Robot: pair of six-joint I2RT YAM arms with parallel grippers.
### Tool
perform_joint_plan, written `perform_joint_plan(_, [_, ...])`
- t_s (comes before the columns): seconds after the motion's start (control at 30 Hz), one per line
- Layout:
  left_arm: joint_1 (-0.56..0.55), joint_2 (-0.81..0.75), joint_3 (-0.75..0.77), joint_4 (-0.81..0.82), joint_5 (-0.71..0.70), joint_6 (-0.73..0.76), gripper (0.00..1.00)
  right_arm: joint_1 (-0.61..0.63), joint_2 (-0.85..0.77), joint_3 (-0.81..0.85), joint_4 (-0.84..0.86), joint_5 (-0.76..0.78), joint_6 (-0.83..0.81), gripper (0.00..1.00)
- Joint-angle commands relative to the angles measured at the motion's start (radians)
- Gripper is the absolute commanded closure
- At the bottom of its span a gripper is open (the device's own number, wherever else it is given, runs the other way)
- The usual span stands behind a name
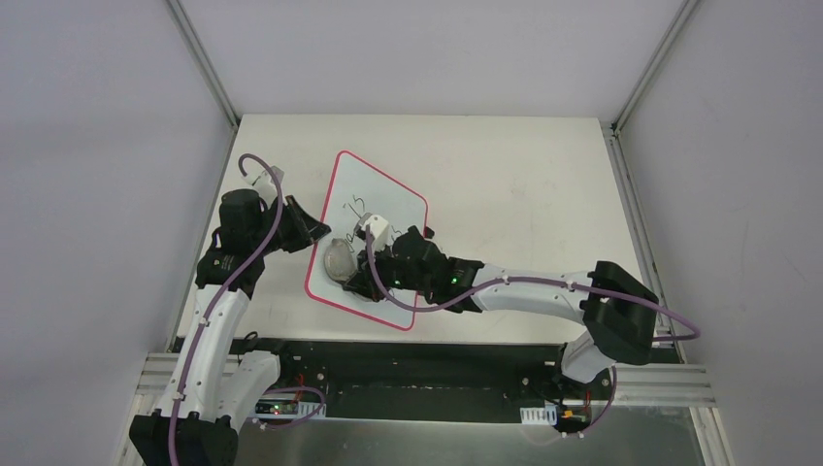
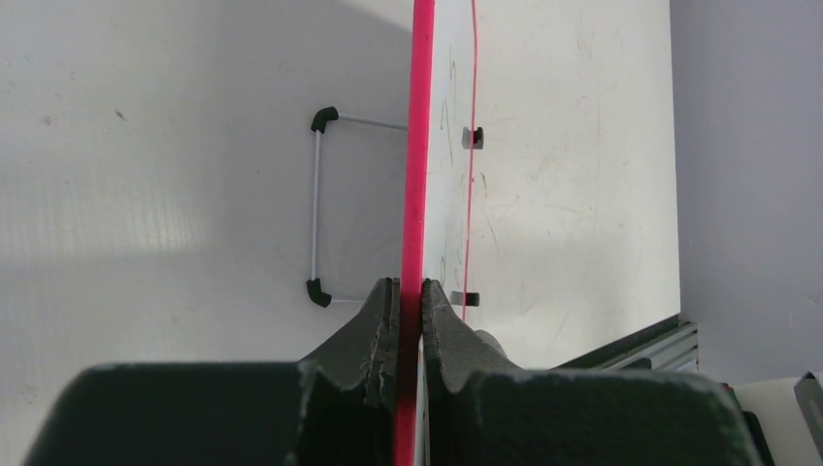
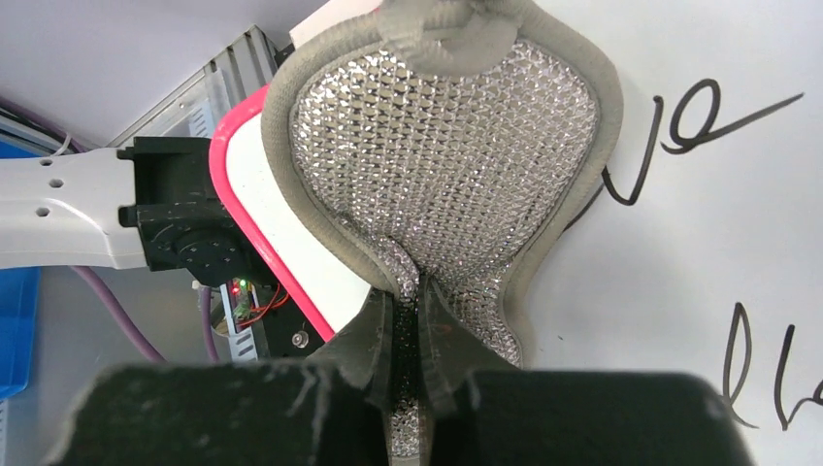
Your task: Erase the whiteboard
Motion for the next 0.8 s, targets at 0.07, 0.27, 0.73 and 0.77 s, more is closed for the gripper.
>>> perform_joint_plan(0.07, [-0.011,-0.007,-0.012,-0.062,-0.007,-0.002,1.0,0.025,-0.011,0.015,-0.099,0.06,0.007,1.0])
perform_joint_plan(0.27, [-0.011,-0.006,-0.014,-0.06,-0.011,-0.004,1.0,0.079,0.079,0.273,-0.159,0.012,-0.074,1.0])
perform_joint_plan(0.73, [-0.011,-0.007,-0.014,-0.061,-0.012,-0.004,1.0,0.036,0.095,0.173,-0.023,0.094,0.015,1.0])
perform_joint_plan(0.77, [-0.01,-0.007,-0.014,-0.061,-0.011,-0.004,1.0,0.034,0.078,0.13,-0.018,0.103,0.03,1.0])
